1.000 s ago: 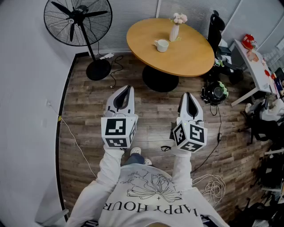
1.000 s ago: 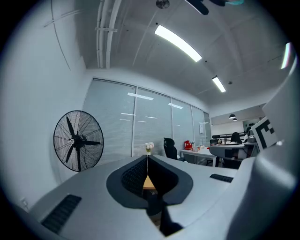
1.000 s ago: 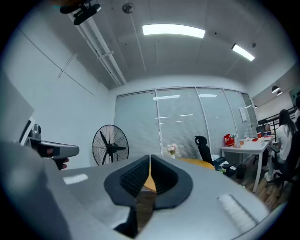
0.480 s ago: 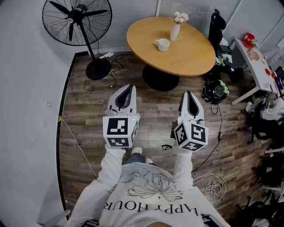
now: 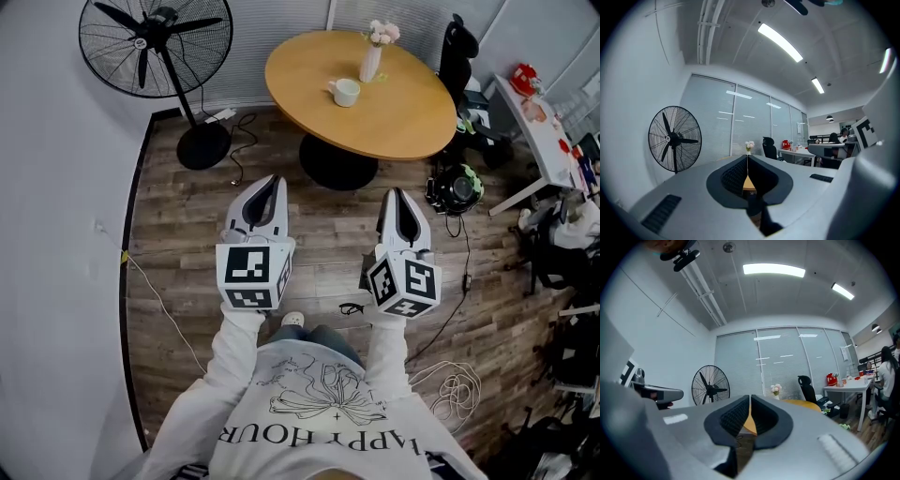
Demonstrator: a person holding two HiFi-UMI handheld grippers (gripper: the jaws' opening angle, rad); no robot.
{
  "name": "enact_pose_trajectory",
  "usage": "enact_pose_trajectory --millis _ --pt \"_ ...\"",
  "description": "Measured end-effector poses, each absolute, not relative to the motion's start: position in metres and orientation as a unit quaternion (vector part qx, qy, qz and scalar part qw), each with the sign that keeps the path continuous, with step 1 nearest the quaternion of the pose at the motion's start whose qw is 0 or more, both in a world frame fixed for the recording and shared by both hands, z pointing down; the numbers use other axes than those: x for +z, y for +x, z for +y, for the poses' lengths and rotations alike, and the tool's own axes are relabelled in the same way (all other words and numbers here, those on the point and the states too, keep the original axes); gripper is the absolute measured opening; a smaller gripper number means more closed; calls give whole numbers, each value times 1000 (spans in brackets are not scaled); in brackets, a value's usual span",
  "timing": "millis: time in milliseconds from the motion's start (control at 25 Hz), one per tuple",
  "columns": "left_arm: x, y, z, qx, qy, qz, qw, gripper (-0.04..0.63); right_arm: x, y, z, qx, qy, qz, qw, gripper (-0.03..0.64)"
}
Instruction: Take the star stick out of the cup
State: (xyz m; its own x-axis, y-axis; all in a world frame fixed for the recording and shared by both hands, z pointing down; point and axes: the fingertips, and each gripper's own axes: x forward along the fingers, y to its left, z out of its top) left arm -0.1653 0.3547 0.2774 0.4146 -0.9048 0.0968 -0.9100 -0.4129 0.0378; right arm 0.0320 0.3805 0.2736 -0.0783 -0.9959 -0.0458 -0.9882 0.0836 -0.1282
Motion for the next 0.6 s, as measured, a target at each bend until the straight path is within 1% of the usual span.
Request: enact_pose_trajectory --millis 200,600 --pt "283 -175 343 35 843 -534 46 8 278 18 371 -37 -672 737 59 34" --pt "292 -181 307 39 840 -539 56 8 290 13 331 -45 -669 740 50 35"
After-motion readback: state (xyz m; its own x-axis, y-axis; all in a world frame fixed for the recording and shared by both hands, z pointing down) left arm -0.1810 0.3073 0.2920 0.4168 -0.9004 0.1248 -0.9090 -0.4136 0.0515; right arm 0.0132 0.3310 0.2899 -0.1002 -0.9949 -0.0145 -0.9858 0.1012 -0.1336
